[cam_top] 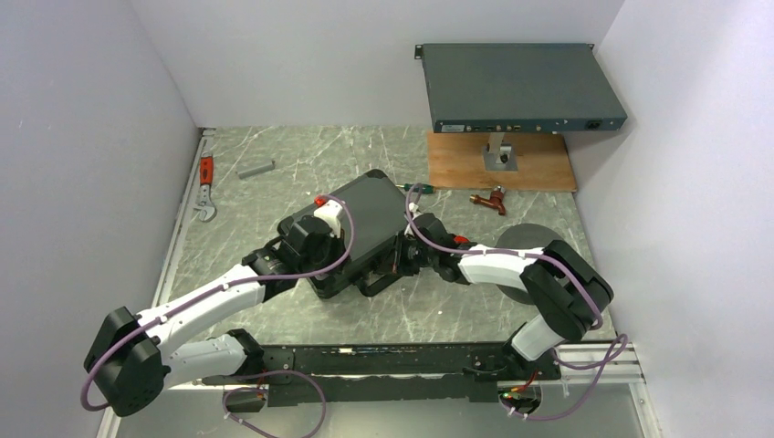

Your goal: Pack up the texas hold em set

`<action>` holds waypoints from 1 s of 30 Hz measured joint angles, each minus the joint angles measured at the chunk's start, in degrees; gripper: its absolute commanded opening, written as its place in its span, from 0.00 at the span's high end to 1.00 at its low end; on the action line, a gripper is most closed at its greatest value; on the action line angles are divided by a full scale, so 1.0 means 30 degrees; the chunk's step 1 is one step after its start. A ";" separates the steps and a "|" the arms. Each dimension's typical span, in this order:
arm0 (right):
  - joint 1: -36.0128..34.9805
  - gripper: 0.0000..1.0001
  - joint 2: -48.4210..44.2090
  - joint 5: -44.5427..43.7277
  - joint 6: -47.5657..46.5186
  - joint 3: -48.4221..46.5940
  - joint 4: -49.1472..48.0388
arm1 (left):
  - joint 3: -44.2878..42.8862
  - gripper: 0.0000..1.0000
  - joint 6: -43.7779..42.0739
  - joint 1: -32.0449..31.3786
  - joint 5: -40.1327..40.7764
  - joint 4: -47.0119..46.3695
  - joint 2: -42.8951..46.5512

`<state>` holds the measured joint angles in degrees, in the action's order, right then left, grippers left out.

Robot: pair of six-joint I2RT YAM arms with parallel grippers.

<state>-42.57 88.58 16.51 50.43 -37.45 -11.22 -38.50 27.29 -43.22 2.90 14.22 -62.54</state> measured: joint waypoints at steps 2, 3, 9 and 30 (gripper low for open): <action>0.0000 0.96 0.0248 0.0000 -0.0058 -0.0328 -0.0168 | 0.0015 1.00 0.0000 0.0000 0.0007 0.0015 0.0029; 0.0000 0.96 0.0401 -0.0007 -0.0109 -0.0459 -0.0255 | 0.0015 1.00 0.0000 0.0000 0.0007 0.0022 0.0029; -0.0015 0.96 0.1107 0.0000 -0.0313 -0.0780 -0.0270 | 0.0160 1.00 0.0015 0.0000 0.0022 0.0015 0.0226; -0.0036 0.96 0.1144 -0.0160 -0.1282 -0.1960 0.1778 | 0.0313 1.00 0.0291 0.0000 0.0146 -0.0007 0.0408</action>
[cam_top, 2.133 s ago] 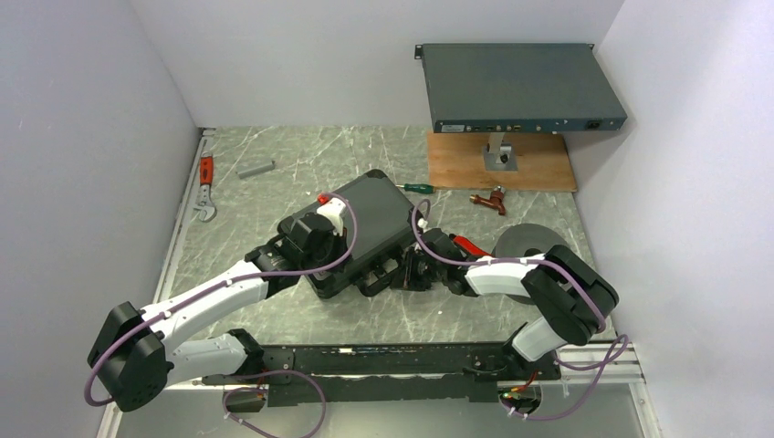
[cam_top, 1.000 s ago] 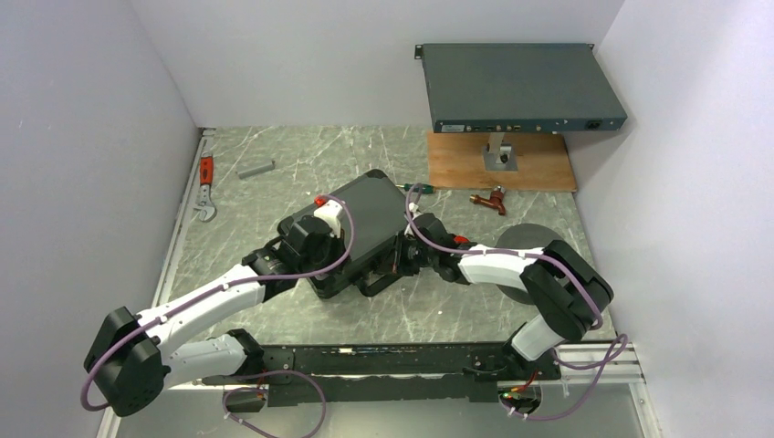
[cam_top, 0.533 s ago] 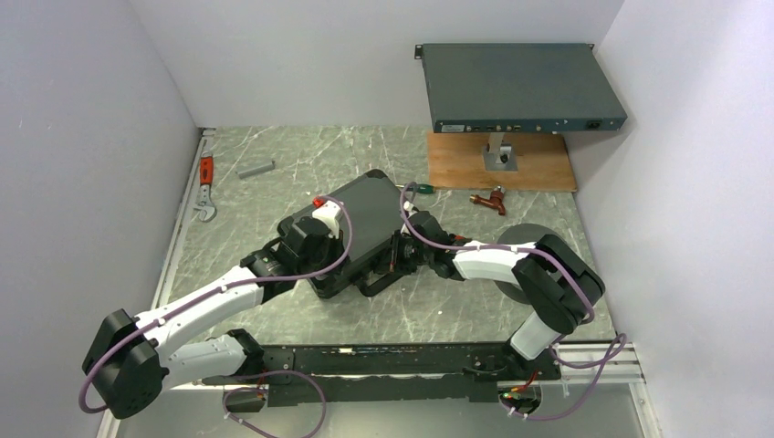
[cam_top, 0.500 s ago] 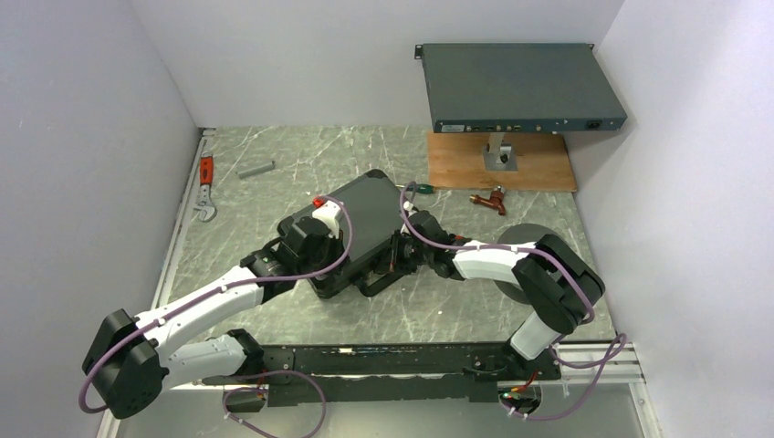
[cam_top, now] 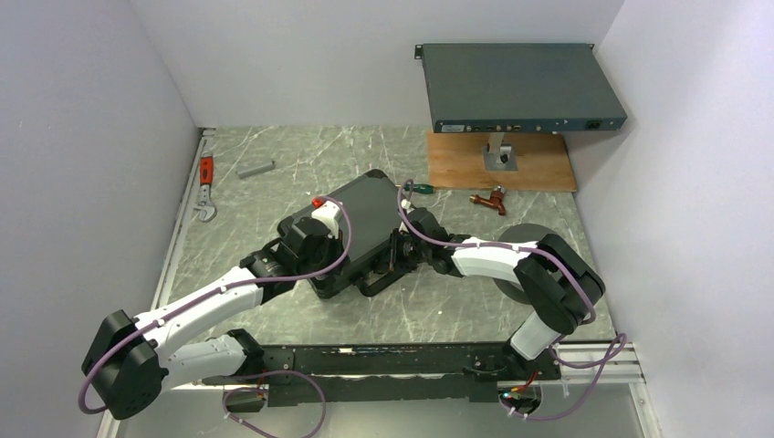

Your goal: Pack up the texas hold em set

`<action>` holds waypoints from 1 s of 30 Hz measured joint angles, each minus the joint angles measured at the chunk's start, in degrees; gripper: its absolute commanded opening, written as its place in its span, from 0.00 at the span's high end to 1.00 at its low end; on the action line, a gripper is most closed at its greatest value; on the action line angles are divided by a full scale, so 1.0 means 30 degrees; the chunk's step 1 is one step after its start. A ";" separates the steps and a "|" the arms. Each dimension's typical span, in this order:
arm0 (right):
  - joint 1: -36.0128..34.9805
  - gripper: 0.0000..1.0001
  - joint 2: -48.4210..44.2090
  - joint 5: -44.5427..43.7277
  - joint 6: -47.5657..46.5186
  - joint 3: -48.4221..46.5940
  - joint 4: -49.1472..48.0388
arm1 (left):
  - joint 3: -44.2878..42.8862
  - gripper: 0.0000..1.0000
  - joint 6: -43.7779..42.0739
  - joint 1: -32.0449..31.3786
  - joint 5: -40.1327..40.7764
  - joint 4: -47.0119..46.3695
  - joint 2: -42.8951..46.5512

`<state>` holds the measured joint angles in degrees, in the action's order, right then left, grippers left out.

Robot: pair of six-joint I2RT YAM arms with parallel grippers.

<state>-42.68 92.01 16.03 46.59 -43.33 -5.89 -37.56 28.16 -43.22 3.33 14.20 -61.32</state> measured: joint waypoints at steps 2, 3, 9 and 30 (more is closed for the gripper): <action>0.0000 0.96 0.0007 -0.0007 0.0007 0.0000 0.0000 | 0.0000 1.00 0.0000 0.0000 0.0000 0.0007 0.0000; 0.0000 0.96 0.0015 -0.0007 0.0015 0.0000 0.0000 | 0.0000 1.00 0.0000 0.0000 0.0000 0.0007 0.0000; -0.0007 0.97 0.0386 0.0036 0.0153 0.0255 -0.0554 | 0.0000 1.00 0.0000 0.0000 0.0000 0.0000 -0.0022; -0.0095 0.99 0.0699 0.0189 -0.0685 0.1537 -0.3177 | -0.0532 1.00 -0.0022 0.0000 0.0007 0.0641 -0.0525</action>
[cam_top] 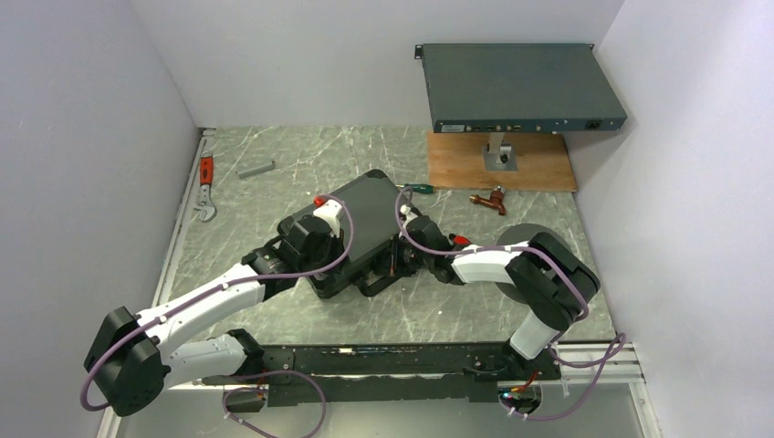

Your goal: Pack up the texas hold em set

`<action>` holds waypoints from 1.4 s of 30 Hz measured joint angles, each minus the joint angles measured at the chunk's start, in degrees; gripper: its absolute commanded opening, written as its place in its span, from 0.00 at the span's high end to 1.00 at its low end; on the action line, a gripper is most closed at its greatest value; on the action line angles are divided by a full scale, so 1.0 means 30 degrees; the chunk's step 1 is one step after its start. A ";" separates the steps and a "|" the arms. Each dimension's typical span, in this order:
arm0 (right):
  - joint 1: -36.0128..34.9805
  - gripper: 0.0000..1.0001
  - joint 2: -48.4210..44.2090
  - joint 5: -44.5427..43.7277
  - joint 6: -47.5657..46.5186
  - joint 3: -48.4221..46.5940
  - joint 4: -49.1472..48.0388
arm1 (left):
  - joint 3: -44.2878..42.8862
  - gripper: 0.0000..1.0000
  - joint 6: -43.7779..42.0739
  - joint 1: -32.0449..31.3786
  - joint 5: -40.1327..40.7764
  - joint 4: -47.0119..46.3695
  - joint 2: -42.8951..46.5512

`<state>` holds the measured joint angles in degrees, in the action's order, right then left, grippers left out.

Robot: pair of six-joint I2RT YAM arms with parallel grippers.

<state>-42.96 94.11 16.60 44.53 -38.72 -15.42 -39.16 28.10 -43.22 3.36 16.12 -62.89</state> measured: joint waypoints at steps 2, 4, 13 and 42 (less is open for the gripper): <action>-0.0015 1.00 0.0015 -0.0044 -0.0168 0.0321 -0.0634 | -0.0015 1.00 0.0000 0.0000 0.0000 0.0022 -0.0058; -0.0022 1.00 0.0015 -0.0051 -0.0240 0.0444 -0.0925 | -0.0022 1.00 0.0007 0.0000 0.0000 0.0029 -0.0073; -0.0554 1.00 -0.0423 -0.1814 -0.0444 0.1253 -0.1552 | -0.0029 1.00 0.0015 0.0000 0.0000 0.0051 0.0058; -0.0867 0.99 -0.3249 -0.4197 -0.1362 -0.0612 0.1989 | -0.0095 1.00 0.0015 -0.0044 0.0204 0.0816 0.0525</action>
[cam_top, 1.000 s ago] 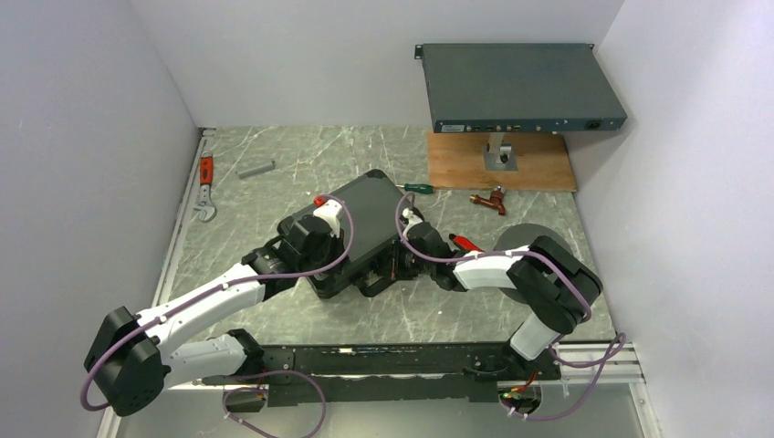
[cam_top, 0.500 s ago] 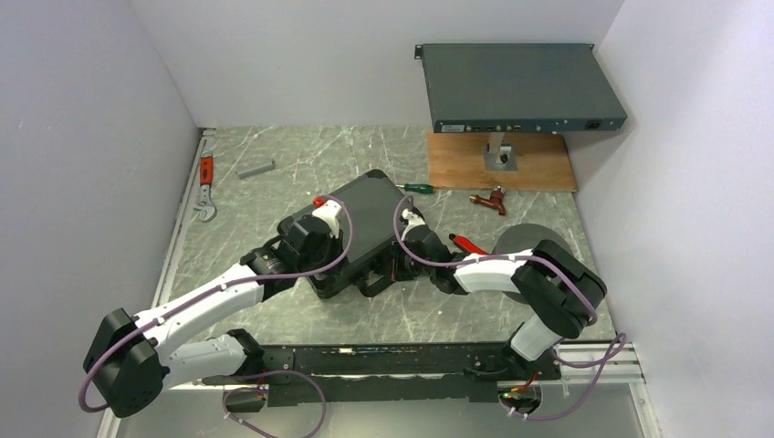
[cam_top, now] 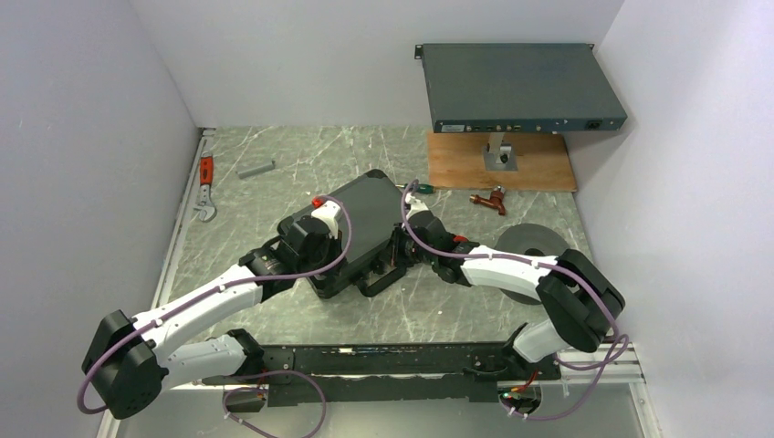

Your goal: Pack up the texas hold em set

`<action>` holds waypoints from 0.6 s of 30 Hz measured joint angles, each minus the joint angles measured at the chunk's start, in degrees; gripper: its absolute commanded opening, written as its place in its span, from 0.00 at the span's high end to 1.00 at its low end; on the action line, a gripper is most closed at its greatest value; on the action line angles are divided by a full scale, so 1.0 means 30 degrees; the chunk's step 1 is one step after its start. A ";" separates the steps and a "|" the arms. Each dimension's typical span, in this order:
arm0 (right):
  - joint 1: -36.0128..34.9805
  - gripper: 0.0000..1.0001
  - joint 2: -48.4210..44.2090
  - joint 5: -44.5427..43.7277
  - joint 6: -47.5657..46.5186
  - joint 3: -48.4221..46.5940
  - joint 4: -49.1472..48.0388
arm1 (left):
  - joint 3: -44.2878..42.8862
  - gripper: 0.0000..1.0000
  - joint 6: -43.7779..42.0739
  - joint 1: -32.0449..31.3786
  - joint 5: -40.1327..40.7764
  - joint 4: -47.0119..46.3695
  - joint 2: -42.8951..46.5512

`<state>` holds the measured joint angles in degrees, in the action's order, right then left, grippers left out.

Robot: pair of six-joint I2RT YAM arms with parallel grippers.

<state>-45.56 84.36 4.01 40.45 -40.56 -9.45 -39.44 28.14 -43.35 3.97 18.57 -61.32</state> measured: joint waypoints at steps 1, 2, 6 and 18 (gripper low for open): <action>-0.0007 0.99 0.0000 0.0022 0.0007 0.0000 -0.0007 | 0.0000 1.00 0.0000 -0.0007 -0.0007 0.0007 0.0000; -0.0022 0.99 -0.0007 0.0036 0.0015 0.0000 -0.0015 | 0.0000 1.00 0.0000 -0.0007 0.0000 0.0007 0.0000; -0.0022 0.99 -0.0109 0.0066 0.0015 0.0000 0.0015 | 0.0000 1.00 0.0007 -0.0029 0.0102 0.0087 0.0051; -0.0022 0.99 -0.2987 -0.0699 -0.0357 -0.0109 0.0867 | -0.0401 0.98 0.0000 -0.0131 0.0466 0.1239 0.0255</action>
<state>-45.63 75.40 1.91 39.38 -40.88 -6.85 -40.64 28.14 -43.75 5.37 22.28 -60.55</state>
